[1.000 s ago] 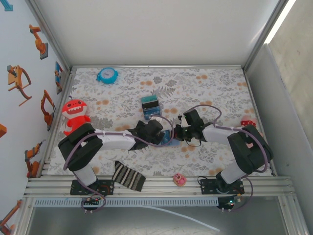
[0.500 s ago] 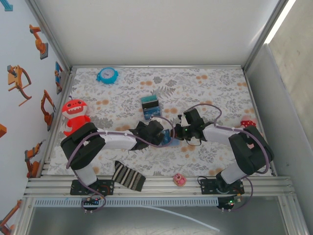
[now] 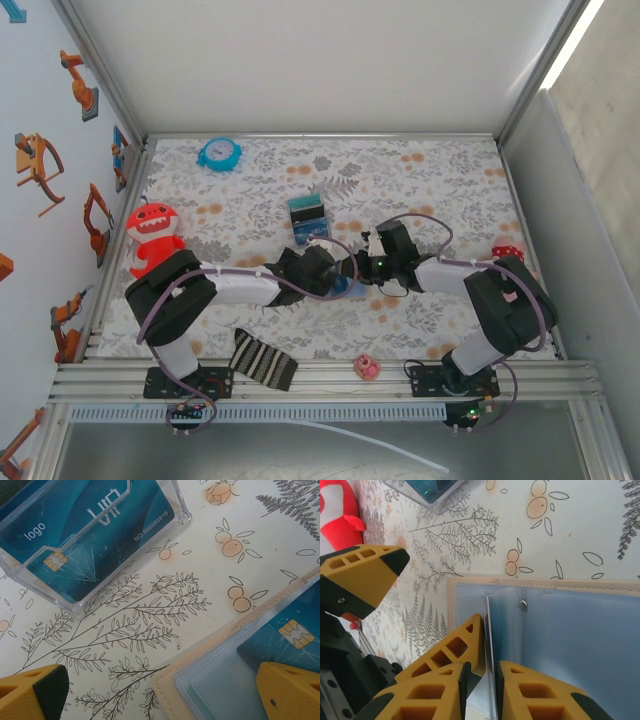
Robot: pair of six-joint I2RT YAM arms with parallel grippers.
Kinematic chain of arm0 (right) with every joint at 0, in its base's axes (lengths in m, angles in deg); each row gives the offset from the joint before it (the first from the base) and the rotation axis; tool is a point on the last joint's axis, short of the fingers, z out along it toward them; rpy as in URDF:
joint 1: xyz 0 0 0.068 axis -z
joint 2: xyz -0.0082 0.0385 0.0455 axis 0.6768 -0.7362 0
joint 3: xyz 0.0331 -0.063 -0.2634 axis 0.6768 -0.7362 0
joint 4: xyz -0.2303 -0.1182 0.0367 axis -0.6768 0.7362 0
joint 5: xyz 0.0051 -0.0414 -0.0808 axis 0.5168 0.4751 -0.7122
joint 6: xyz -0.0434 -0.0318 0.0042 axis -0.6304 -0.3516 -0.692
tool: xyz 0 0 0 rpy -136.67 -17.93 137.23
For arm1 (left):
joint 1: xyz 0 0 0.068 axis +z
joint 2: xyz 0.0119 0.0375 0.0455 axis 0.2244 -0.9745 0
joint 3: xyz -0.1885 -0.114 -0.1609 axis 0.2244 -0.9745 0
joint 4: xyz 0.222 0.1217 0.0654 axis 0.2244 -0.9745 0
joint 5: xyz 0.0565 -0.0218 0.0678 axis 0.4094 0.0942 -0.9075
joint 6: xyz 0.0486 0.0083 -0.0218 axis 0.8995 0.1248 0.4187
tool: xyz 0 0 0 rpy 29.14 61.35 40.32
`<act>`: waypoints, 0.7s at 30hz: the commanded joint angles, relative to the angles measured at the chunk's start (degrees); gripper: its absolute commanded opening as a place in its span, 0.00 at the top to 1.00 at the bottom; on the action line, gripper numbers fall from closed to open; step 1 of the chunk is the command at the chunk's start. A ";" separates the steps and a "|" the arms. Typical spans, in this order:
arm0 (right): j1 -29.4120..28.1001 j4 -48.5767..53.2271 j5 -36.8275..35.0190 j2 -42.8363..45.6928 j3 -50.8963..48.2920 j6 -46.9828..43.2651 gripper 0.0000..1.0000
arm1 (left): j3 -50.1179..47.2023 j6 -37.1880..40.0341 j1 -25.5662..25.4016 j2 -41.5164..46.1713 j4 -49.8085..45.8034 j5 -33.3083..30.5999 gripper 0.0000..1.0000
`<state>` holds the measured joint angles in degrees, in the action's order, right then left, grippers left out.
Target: Take the credit cards out of the card holder
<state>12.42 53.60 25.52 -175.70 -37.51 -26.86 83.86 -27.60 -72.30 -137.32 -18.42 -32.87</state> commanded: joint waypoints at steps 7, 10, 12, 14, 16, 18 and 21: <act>-0.21 0.57 -1.94 -0.29 -0.59 -1.55 0.95 | 0.24 -1.38 -0.48 -0.62 -2.17 0.62 0.03; -0.24 6.52 -5.11 1.86 0.74 -4.83 1.00 | 0.07 -1.56 -0.57 0.51 -2.22 0.48 0.03; -0.24 11.61 -7.83 3.73 2.17 -7.77 1.00 | -0.02 -1.45 -0.52 1.78 -2.22 0.34 0.03; -0.24 15.57 -10.04 5.25 3.51 -10.15 1.00 | -0.10 -1.19 -0.46 3.05 -2.24 0.38 0.03; -0.24 18.91 -11.50 6.61 4.87 -12.14 1.00 | -0.11 -0.76 -0.48 4.48 -2.25 0.39 0.03; -0.24 21.20 -12.51 7.66 5.87 -13.52 1.00 | -0.11 -0.10 -0.45 6.00 -2.42 0.28 0.03; -0.24 23.95 -13.40 9.20 7.18 -15.55 1.00 | 0.13 1.38 -0.21 9.02 -2.92 0.24 0.03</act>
<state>12.36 71.54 15.14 -168.44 -32.33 -38.20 83.79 -27.86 -72.30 -132.03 -20.02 -32.68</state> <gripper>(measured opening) 0.040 0.971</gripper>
